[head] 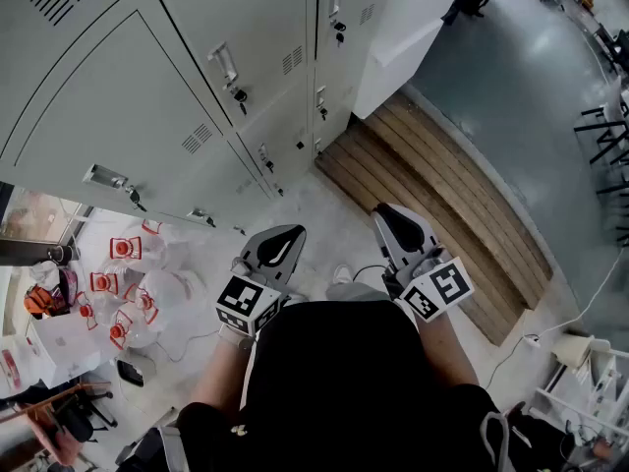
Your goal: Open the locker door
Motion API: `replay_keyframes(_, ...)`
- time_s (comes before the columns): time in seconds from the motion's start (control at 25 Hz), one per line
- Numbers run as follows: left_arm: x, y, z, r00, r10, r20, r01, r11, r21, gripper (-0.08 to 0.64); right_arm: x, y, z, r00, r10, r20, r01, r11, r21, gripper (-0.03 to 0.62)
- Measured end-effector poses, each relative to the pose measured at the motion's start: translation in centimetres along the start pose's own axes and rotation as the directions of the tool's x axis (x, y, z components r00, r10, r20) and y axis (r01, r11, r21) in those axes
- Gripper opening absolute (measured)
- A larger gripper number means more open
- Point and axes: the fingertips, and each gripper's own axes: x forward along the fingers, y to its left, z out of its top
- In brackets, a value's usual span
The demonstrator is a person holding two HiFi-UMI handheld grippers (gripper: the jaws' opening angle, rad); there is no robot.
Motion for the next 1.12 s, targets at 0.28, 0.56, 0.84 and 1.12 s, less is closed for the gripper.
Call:
replay_keyframes(0.28, 2.7, -1.5, 0.6, 0.999, 0.046, 0.008, -0.046, 0.999, 0.008, 0.025, -1.0, -2.8, 0.6, 0.999, 0.049, 0.009, -0.049, 0.999, -0.001, 0.058)
replay_keyframes(0.56, 5.1, -2.7, 1.4, 0.99, 0.138, 0.012, -0.138, 0.99, -0.016, 0.025, -1.2, -5.4, 1.4, 0.984, 0.174, 0.038, -0.175, 0.984, 0.028, 0.058)
replay_keyframes(0.84, 6.8, -1.7, 0.5, 0.988, 0.155, -0.024, -0.156, 0.987, -0.049, 0.025, 1.0, -8.2, 1.2, 0.984, 0.176, 0.04, -0.178, 0.982, 0.068, 0.058)
replay_keyframes(1.12, 9.9, 4.1, 2.5, 0.992, 0.123, -0.017, -0.124, 0.991, -0.042, 0.025, 7.5, -11.0, 2.1, 0.987, 0.156, 0.041, -0.159, 0.985, 0.064, 0.058)
